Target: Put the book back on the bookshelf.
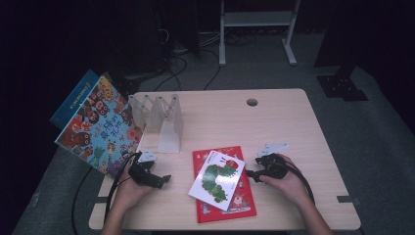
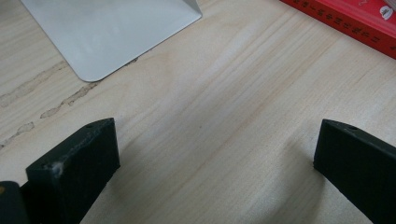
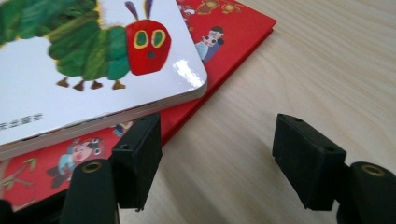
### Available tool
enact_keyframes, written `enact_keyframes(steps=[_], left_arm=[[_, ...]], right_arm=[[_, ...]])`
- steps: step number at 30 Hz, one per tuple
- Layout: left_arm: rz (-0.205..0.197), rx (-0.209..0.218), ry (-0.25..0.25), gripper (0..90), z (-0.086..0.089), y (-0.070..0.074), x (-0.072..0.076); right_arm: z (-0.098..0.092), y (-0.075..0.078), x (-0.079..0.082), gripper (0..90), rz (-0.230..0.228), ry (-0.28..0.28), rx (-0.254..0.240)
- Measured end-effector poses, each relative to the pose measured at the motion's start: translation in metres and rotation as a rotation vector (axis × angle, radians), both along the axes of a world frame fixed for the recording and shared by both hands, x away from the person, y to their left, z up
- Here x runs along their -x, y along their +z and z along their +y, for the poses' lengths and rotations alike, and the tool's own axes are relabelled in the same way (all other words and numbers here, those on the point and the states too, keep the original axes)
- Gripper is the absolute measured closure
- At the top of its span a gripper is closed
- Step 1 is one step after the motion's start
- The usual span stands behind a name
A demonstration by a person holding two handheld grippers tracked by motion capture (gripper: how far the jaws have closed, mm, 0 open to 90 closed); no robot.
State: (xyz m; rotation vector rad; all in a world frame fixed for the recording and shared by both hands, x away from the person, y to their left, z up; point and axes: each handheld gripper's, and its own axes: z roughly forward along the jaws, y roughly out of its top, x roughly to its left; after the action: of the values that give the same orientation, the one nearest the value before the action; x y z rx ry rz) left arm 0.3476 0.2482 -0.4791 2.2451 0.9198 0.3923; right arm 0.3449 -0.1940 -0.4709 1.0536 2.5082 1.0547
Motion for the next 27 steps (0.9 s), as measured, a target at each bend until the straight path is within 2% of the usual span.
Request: enact_keyframes(steps=[4,9,13,16,23,27], left_arm=[[-0.005,0.005,0.003,0.0,0.000,0.000,0.000],[-0.004,0.003,0.010,0.0,-0.001,0.000,-0.001],[0.010,-0.003,0.014,0.0,-0.003,0.001,-0.003],[0.052,0.029,0.009,0.0,-0.005,0.004,-0.004],[0.061,0.093,-0.021,0.0,-0.014,0.014,-0.002],[0.079,0.080,-0.053,0.0,-0.020,0.018,-0.002]], right_arm=[[0.001,0.006,0.007,25.5,-0.008,0.038,-0.047],[0.011,0.007,0.017,21.1,-0.008,0.108,-0.073],[0.020,0.005,0.022,20.9,-0.014,0.154,-0.063],[0.028,0.003,0.026,20.4,-0.021,0.180,-0.044],[0.039,0.003,0.029,21.2,-0.034,0.183,-0.043],[0.046,0.002,0.030,20.5,-0.039,0.180,-0.043]])
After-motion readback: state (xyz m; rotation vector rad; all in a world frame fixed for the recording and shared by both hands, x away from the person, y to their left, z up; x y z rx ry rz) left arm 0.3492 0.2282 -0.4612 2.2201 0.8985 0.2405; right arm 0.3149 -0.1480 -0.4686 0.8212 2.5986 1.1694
